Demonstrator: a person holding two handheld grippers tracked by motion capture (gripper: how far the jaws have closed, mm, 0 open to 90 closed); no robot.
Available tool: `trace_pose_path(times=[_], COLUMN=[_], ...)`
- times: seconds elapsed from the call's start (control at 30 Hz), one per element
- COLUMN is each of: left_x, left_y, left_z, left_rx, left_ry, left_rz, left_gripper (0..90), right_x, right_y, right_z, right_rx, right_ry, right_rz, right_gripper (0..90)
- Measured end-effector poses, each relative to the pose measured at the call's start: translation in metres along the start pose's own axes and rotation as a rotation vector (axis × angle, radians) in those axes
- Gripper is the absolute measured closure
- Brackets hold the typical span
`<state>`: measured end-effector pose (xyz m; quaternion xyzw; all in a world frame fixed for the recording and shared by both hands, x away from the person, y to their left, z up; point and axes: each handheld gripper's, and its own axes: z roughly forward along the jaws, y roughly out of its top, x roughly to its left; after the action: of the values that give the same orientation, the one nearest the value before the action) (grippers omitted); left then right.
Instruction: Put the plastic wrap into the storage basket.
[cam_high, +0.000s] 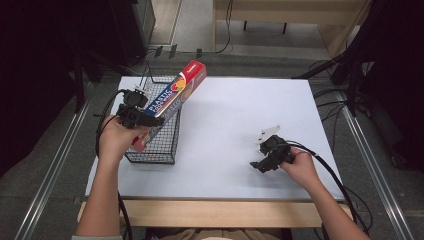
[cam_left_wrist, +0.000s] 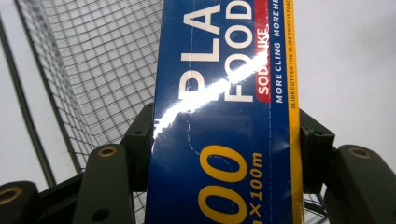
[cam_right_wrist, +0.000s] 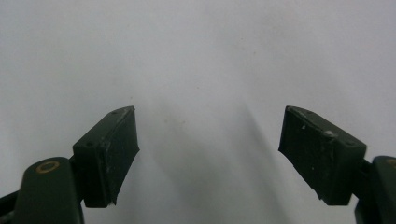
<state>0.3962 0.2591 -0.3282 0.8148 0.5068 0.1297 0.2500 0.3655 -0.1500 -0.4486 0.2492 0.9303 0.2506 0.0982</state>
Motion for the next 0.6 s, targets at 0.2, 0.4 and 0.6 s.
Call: trace_pose_path(times=[0.2,0.4,0.6], left_x=[0.009,0.016,0.016], left_y=[0.001,0.0,0.002], left_z=[0.009,0.016,0.02], left_rx=[0.023,0.034,0.055], left_ry=[0.039,0.082,0.107], left_rz=[-0.066,-0.138,-0.181], left_gripper=[40.4,40.3,40.3], right_x=[-0.001,0.001,-0.001], right_y=[-0.004,-0.006,-0.006], right_z=[-0.001,-0.001,-0.003], right_rx=[0.007,0.014,0.001], right_ry=[-0.008,-0.012,-0.016], right_rz=[0.01,0.008,0.022], right_gripper=[20.2,20.2,20.0])
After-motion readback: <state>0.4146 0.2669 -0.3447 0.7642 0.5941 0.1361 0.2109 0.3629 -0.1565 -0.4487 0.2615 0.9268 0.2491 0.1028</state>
